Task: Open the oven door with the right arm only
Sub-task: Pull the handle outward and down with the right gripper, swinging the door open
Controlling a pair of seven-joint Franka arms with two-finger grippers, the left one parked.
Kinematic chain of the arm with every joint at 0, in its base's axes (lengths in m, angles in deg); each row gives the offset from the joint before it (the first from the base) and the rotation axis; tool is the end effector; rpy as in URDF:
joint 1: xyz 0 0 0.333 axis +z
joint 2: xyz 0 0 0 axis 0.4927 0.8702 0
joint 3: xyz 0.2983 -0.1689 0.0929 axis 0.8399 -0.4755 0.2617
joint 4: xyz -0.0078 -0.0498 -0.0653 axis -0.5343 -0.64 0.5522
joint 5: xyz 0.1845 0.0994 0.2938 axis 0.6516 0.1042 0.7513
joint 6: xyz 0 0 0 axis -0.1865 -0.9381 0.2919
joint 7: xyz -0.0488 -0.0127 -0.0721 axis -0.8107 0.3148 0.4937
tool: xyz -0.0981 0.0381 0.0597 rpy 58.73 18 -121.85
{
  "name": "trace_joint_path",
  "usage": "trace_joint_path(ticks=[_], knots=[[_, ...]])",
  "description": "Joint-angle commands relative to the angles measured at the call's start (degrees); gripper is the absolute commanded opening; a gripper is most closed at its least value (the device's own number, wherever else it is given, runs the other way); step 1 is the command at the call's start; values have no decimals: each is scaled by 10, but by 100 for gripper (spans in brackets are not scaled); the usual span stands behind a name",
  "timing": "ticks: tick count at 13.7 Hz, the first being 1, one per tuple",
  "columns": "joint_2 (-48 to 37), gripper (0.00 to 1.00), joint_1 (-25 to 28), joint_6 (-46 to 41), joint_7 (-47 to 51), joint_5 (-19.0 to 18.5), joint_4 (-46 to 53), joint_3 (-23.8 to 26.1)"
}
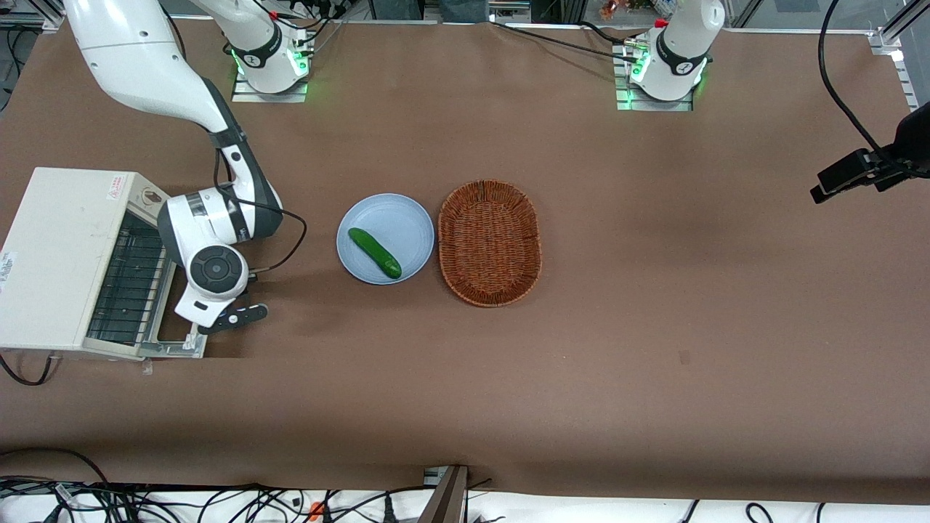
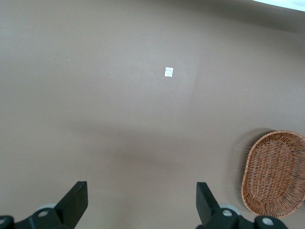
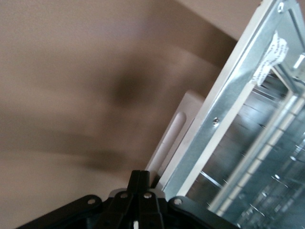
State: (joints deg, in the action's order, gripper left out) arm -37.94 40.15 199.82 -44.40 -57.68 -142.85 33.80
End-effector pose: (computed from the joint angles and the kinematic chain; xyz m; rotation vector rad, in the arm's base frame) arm 0.6408 0.0778 0.2490 2.6486 0.4806 -0.3205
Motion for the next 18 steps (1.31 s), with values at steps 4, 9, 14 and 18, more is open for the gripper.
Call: trace_joint_path(ticks=[4,9,14,18], knots=[[29,0,-45,19,-17,-22,12,-34],[30,0,-34,18,-10,37,13,-34],[38,0,-11,18,30,104,15,-33],[36,0,13,9,70,124,21,-33]])
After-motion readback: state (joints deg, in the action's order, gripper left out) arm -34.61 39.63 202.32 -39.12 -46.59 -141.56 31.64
